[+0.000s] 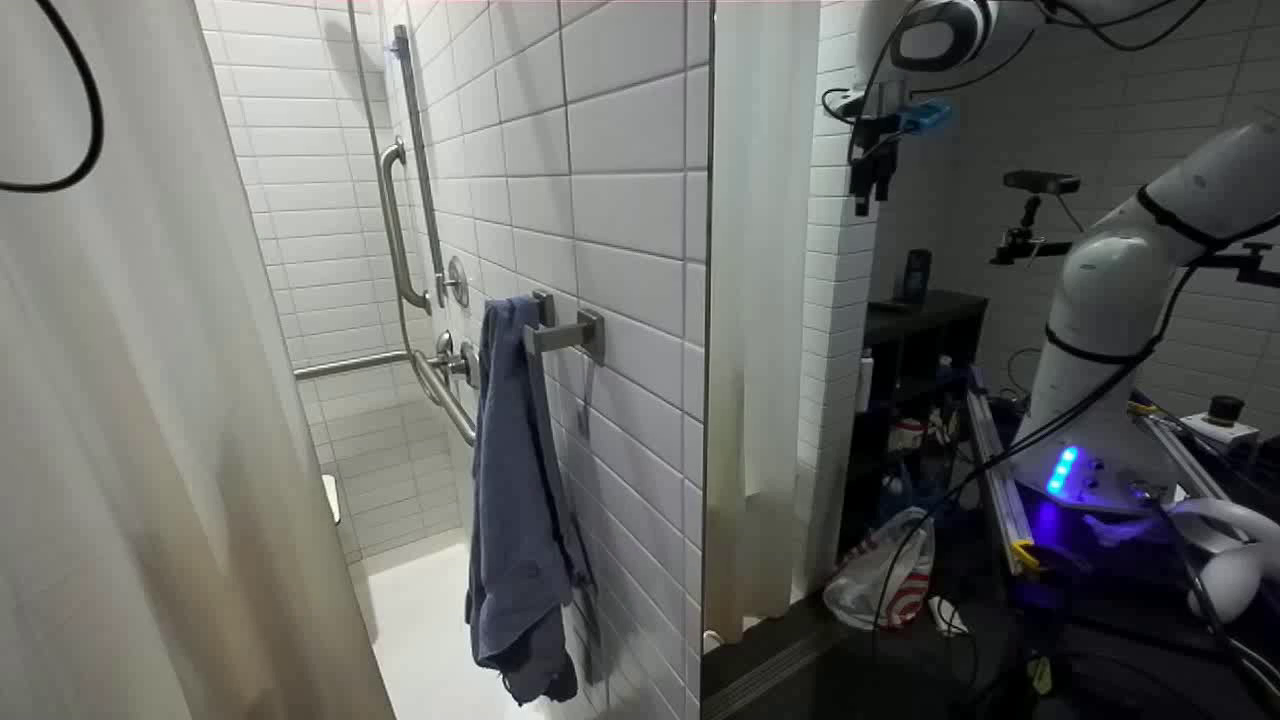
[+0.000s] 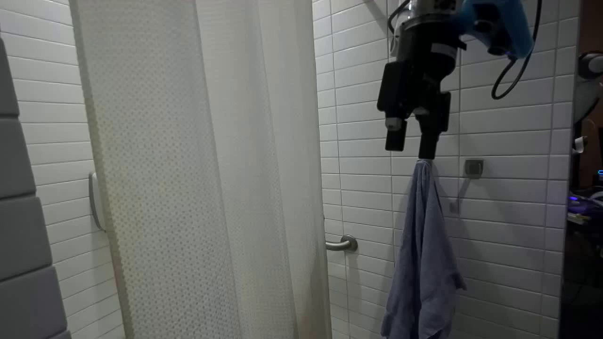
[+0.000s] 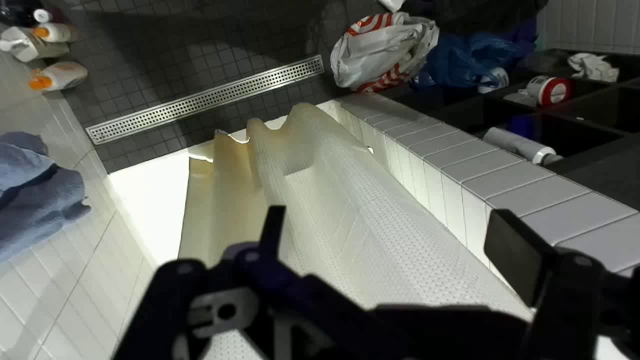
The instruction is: Move the shower curtain to the left
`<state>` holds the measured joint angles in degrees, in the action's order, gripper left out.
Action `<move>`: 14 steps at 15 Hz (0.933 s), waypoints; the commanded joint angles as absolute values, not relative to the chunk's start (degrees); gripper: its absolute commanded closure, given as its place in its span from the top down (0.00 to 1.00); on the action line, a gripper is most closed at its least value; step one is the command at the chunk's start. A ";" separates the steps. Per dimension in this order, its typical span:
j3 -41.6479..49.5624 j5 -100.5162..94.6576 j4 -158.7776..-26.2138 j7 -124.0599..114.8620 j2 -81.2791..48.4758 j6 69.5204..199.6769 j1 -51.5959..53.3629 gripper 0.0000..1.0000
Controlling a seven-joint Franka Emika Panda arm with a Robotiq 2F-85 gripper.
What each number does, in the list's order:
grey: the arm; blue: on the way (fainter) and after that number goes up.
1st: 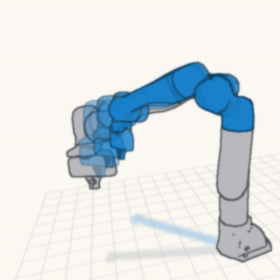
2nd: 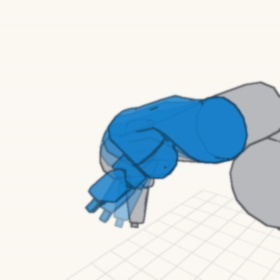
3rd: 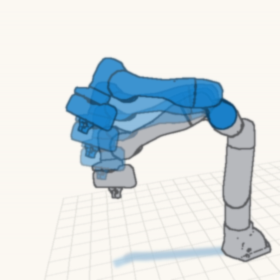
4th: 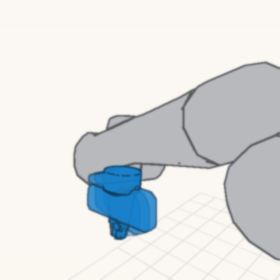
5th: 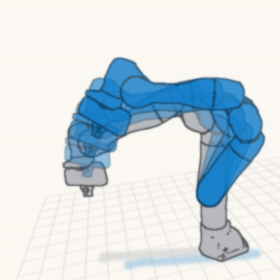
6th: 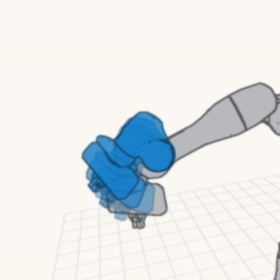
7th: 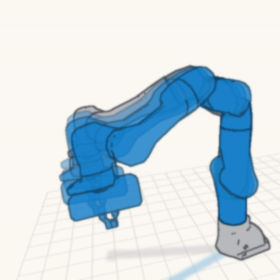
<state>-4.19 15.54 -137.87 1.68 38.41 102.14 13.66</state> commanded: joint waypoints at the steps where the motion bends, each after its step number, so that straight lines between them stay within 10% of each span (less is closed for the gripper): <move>1: -5.08 16.11 -137.68 2.24 38.41 101.80 12.43 1.00; 14: -4.49 10.60 -138.88 3.54 43.82 101.16 9.90 1.00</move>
<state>-4.27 13.41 -137.95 2.02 39.43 102.09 11.97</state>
